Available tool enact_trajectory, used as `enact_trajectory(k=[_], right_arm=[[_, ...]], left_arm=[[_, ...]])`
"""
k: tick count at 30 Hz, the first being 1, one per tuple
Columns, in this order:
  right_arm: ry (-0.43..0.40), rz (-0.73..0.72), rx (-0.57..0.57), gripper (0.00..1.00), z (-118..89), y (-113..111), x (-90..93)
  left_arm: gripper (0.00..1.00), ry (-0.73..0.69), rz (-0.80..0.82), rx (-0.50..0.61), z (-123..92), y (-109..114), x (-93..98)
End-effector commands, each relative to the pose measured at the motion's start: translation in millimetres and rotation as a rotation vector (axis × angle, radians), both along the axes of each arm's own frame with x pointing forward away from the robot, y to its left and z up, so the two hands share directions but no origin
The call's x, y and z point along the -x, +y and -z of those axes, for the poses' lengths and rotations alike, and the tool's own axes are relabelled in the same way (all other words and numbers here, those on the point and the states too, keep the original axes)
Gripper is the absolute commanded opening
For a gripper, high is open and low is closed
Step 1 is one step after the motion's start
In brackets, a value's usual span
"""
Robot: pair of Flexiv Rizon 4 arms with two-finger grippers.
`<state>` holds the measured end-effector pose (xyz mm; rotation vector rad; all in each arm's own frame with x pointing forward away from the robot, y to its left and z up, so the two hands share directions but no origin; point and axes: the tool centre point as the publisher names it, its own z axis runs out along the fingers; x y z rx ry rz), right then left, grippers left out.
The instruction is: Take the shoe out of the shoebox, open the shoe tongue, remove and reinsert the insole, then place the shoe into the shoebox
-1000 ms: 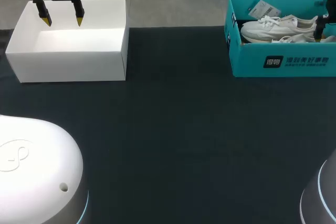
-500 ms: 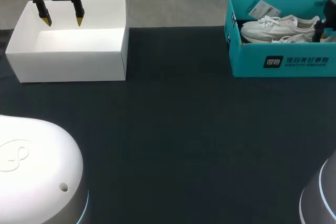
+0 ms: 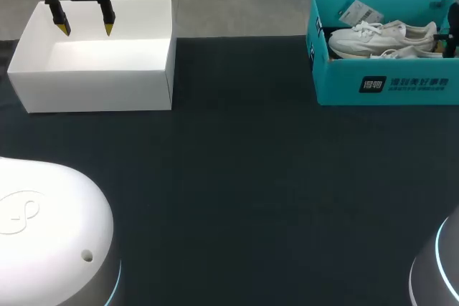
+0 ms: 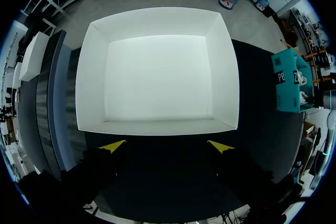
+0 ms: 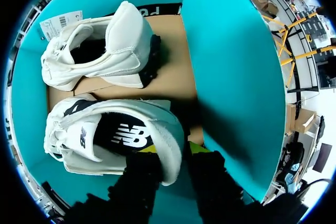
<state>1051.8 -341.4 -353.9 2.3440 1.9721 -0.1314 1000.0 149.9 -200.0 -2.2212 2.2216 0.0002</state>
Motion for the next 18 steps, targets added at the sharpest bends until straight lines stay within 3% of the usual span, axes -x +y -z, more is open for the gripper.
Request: enact_trajectory(k=[1,18], right_arm=[[0.009,0.011,0.013,0.0,-2.9,1.6,-3.6],[0.004,0.054,0.065,0.0,-51.8,-9.9,5.0]], left_arm=[[1.0,0.0,0.0,0.0,0.0,0.1,0.0],[1.0,0.0,0.0,0.0,0.0,0.1,0.0]])
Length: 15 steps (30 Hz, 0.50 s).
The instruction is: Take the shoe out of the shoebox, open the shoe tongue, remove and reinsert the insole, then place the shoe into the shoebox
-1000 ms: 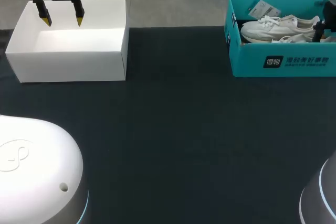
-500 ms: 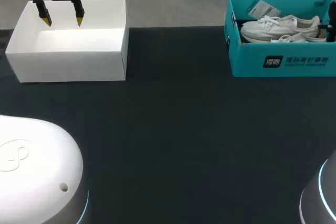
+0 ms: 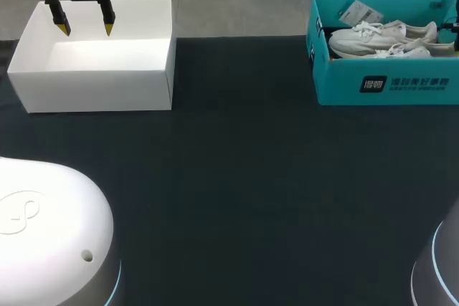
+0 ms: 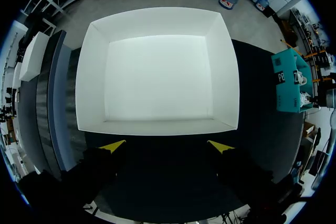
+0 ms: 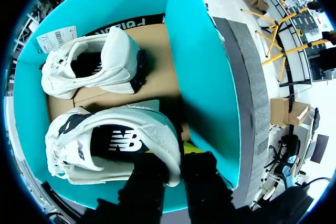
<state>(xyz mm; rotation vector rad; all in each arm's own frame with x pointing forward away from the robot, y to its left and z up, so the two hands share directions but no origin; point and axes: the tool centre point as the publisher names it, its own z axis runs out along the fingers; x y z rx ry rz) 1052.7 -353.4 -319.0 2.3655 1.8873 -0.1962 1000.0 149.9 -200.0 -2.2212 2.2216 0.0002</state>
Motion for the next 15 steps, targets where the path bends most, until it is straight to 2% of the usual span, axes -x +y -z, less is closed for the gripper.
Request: enact_trajectory(k=[1,15], right_arm=[[-0.006,0.001,0.011,0.0,-22.0,2.3,5.6],[0.025,-0.013,0.039,0.0,-83.2,10.3,-4.4]], left_arm=[[1.0,0.0,0.0,0.0,0.0,0.1,0.0],[1.0,0.0,0.0,0.0,0.0,0.1,0.0]])
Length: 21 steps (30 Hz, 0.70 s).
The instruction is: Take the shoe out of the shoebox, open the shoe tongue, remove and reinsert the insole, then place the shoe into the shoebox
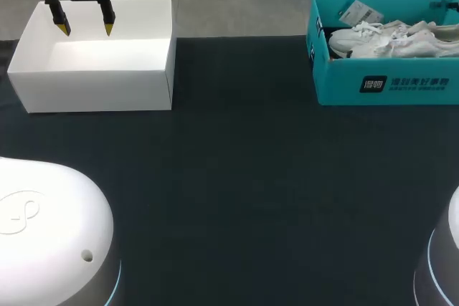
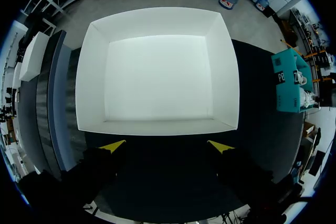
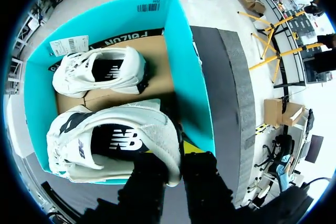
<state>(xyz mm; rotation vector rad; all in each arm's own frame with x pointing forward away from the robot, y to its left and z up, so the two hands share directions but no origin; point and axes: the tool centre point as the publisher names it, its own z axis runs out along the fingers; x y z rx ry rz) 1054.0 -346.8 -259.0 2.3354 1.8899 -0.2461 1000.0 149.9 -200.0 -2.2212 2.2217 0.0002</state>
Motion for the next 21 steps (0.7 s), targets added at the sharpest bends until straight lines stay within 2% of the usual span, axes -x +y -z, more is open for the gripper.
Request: enact_trajectory(k=[1,11,21], right_arm=[[0.009,0.001,0.004,0.0,-27.2,3.8,-4.3],[0.006,0.023,0.028,0.0,-67.9,2.7,-14.9],[0.001,0.004,0.038,0.0,-100.5,12.7,-14.9]], left_arm=[[1.0,0.0,0.0,0.0,0.0,0.1,0.0],[1.0,0.0,0.0,0.0,0.0,0.1,0.0],[1.0,0.0,0.0,0.0,0.0,0.1,0.0]])
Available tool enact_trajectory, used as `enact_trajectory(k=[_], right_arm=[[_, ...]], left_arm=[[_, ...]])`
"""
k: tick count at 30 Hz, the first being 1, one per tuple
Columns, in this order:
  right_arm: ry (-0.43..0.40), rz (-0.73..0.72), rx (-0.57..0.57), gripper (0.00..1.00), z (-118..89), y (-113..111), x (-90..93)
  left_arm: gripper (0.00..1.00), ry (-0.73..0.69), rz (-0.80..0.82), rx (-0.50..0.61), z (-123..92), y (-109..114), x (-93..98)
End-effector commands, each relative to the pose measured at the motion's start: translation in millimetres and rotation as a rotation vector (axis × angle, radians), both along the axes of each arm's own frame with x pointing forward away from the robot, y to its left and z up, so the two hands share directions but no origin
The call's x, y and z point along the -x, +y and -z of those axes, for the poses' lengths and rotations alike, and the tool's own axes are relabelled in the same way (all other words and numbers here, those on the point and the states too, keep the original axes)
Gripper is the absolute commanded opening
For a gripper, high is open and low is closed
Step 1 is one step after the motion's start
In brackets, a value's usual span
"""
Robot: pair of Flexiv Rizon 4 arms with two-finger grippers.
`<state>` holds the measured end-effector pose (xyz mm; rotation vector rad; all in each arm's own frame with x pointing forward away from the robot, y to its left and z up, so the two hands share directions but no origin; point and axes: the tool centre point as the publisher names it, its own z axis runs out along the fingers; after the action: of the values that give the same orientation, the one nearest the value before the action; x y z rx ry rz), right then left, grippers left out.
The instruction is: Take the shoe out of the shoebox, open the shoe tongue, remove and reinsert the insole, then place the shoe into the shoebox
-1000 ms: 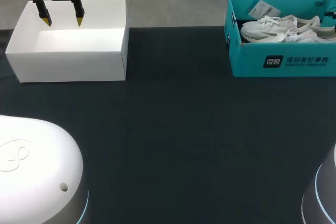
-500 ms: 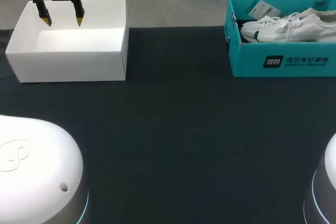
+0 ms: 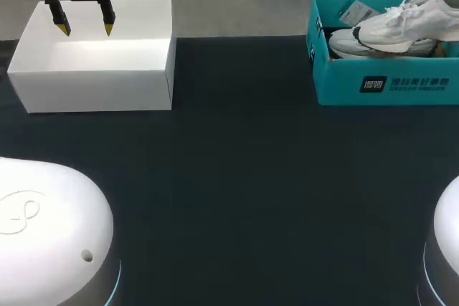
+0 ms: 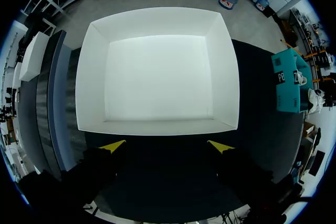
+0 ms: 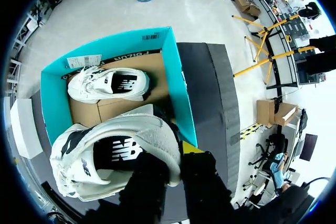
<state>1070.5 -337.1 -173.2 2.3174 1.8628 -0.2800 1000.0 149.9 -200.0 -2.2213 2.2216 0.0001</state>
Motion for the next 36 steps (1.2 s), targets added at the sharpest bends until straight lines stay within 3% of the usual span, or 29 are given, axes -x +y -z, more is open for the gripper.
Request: enact_trajectory(k=[1,10,32,36], right_arm=[[-0.002,-0.002,0.003,0.0,-17.1,3.8,2.1],[-0.024,-0.011,-0.012,0.0,-24.6,13.9,4.7],[-0.024,-0.011,-0.012,0.0,-24.6,13.9,4.7],[-0.038,-0.017,0.002,0.0,-20.3,32.1,23.6]], left_arm=[[1.0,0.0,0.0,0.0,0.0,0.0,0.0],[1.0,0.0,0.0,0.0,0.0,0.0,0.0],[1.0,0.0,0.0,0.0,0.0,0.0,0.0],[1.0,0.0,0.0,0.0,0.0,0.0,0.0]])
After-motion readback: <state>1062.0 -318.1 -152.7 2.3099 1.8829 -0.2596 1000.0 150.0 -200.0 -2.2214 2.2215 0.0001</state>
